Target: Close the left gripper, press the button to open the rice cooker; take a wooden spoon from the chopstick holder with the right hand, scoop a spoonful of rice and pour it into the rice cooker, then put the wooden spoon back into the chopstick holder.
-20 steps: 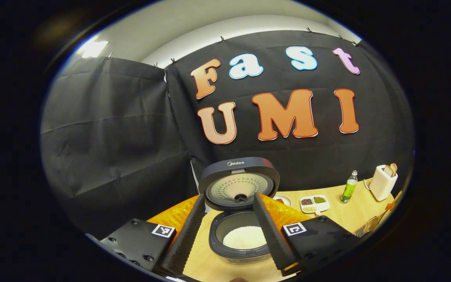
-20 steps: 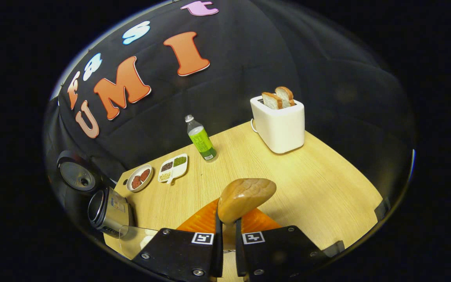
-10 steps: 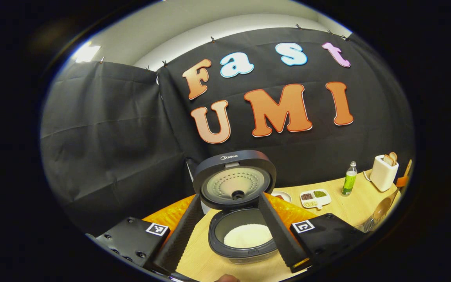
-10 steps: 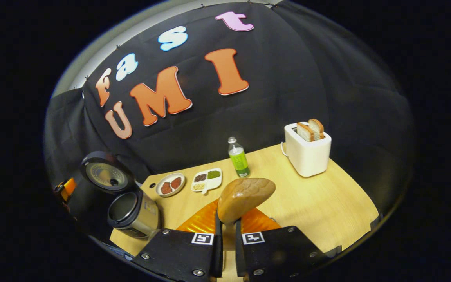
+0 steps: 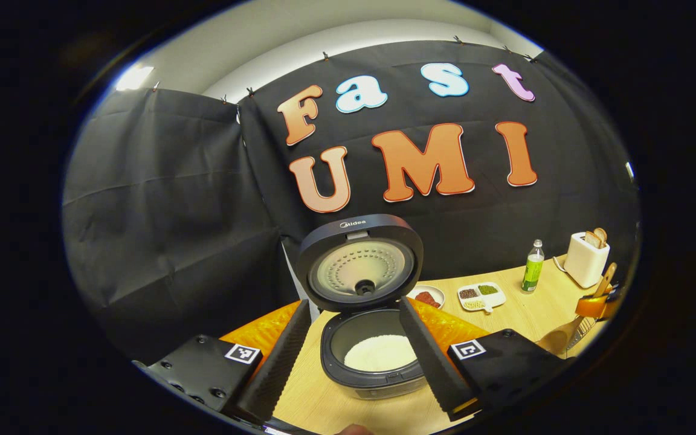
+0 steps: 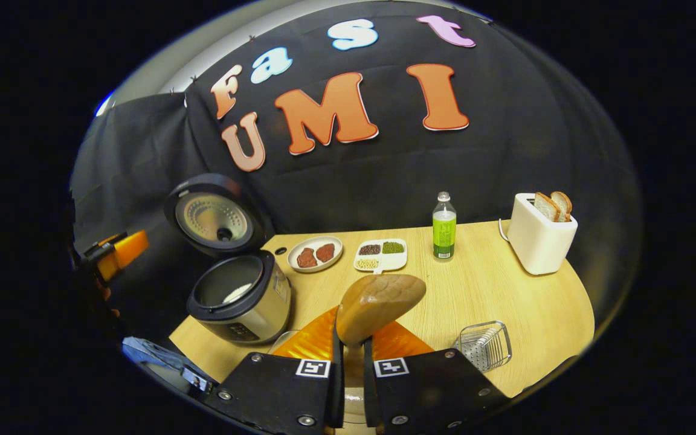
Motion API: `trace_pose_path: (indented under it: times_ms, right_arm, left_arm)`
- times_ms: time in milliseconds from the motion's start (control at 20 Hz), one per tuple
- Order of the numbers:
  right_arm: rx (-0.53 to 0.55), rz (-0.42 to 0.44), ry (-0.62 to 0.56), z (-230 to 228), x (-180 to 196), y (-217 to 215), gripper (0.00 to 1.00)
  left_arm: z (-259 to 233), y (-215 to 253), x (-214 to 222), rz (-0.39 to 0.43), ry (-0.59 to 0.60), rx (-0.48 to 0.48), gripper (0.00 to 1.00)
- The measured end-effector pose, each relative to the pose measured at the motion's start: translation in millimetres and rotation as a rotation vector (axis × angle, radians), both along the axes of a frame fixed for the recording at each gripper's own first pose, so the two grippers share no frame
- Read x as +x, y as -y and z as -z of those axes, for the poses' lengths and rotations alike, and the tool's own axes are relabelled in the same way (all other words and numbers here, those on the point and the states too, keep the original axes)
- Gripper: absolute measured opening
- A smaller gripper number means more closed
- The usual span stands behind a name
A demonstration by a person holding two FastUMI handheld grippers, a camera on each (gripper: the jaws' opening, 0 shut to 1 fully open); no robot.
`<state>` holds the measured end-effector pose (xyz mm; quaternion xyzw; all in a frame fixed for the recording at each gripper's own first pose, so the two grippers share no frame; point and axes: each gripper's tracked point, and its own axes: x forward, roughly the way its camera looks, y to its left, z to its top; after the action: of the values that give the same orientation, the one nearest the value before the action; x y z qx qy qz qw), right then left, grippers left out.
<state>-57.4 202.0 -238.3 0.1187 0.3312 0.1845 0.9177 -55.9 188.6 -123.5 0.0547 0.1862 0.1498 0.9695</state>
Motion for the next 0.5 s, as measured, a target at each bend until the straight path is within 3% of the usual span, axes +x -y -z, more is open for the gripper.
trace_pose_path:
  times_ms: [300,400,500]
  right_arm:
    - [-0.213,0.006,-0.033,48,-4,-9,0.12]
    - [-0.296,0.031,-0.030,61,-4,-4,0.12]
    - [-0.330,0.031,-0.029,72,-9,-10,0.11]
  left_arm:
    - [18,-11,-9,0.025,-0.042,-0.023,0.91]
    - [23,-14,-10,0.033,-0.055,-0.027,1.00]
    - [28,-16,-10,0.041,-0.065,-0.027,1.00]
